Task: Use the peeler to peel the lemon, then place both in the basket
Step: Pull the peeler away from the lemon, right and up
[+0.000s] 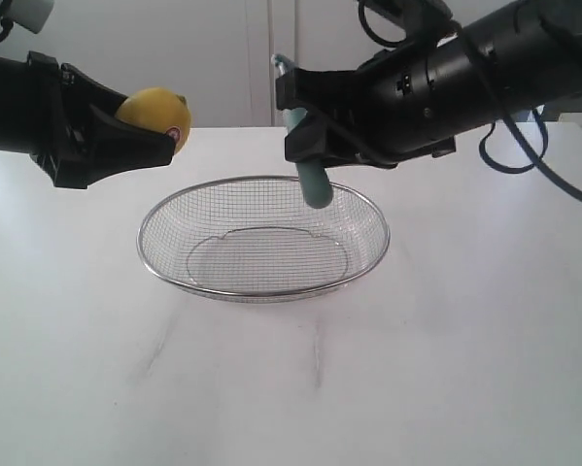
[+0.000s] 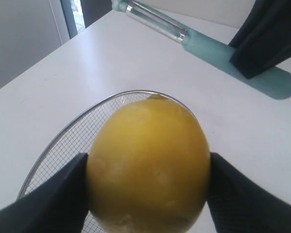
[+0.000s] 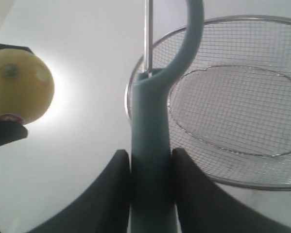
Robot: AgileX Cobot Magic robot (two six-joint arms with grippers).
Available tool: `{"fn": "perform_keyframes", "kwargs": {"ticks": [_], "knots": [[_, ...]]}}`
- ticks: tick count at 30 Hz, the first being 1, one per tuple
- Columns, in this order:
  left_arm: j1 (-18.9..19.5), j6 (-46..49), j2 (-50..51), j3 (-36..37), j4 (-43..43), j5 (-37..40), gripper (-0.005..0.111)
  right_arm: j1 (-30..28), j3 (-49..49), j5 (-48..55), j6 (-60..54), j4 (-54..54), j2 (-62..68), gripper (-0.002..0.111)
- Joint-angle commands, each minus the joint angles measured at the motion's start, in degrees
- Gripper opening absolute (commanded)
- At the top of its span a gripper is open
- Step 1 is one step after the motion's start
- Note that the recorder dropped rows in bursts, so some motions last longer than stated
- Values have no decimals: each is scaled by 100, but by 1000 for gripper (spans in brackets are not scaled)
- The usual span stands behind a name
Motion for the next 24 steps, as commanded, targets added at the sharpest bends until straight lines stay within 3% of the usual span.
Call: {"fn": "perform_keyframes", "kwargs": {"ticks": [1,9,24], "knots": [[12,-9,-44,-17,-147,86,0,-62,-272,277,615,-1061,-60,0],[12,-9,-44,-17,-147,86,0,-62,-1019,1273,1088,-2129,194,0],[12,-24,-44,-17,-147,86,0,-62,-2097,1858,1192,-2423,1035,0]]}}
